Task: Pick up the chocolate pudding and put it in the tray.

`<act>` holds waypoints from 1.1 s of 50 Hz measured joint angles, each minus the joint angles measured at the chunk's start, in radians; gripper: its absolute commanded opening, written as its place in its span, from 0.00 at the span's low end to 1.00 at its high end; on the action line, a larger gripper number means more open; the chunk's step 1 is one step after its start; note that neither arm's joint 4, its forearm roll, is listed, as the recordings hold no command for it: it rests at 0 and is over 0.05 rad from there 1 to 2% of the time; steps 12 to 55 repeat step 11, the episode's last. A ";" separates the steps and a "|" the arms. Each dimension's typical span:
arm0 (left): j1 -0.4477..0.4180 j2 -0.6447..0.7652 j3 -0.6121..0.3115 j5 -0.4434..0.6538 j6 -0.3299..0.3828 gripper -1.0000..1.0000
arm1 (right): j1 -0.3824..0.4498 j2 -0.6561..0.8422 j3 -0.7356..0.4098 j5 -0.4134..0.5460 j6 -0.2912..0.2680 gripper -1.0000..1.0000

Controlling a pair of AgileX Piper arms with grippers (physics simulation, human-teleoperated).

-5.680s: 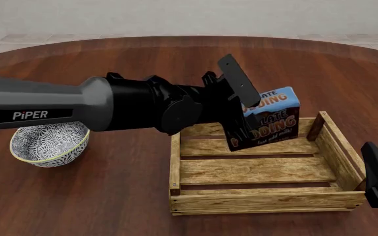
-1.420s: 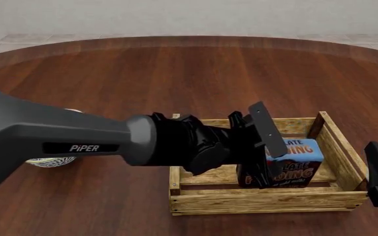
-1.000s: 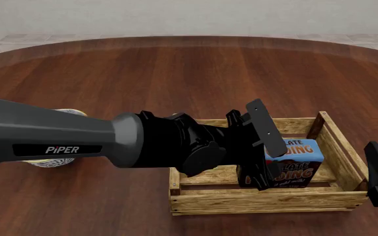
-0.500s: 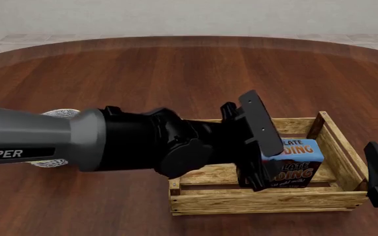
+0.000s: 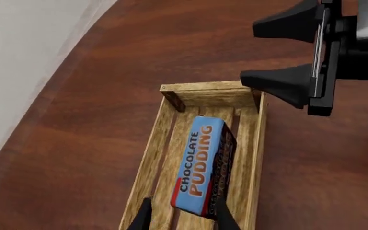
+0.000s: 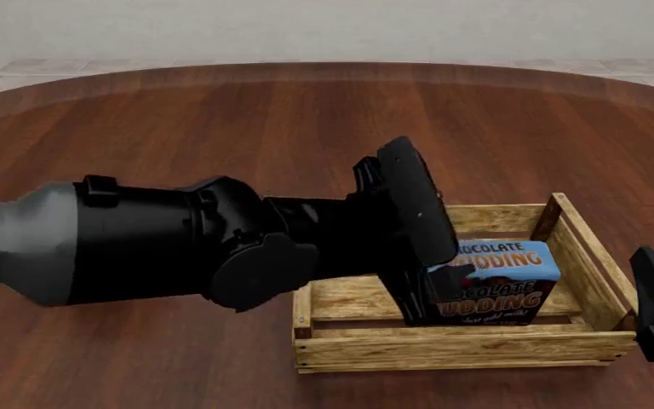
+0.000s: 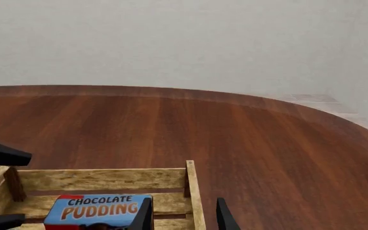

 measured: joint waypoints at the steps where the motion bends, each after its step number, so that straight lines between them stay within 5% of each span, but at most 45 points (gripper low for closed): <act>1: 0.001 -0.005 0.006 -0.004 0.003 1.00 | 0.000 -0.001 0.000 0.001 0.000 1.00; 11: 0.025 -0.069 0.072 -0.039 0.030 1.00 | 0.002 -0.026 -0.002 0.024 -0.001 1.00; 55: 0.025 -0.069 0.072 -0.039 0.030 1.00 | 0.002 -0.026 -0.002 0.024 -0.001 1.00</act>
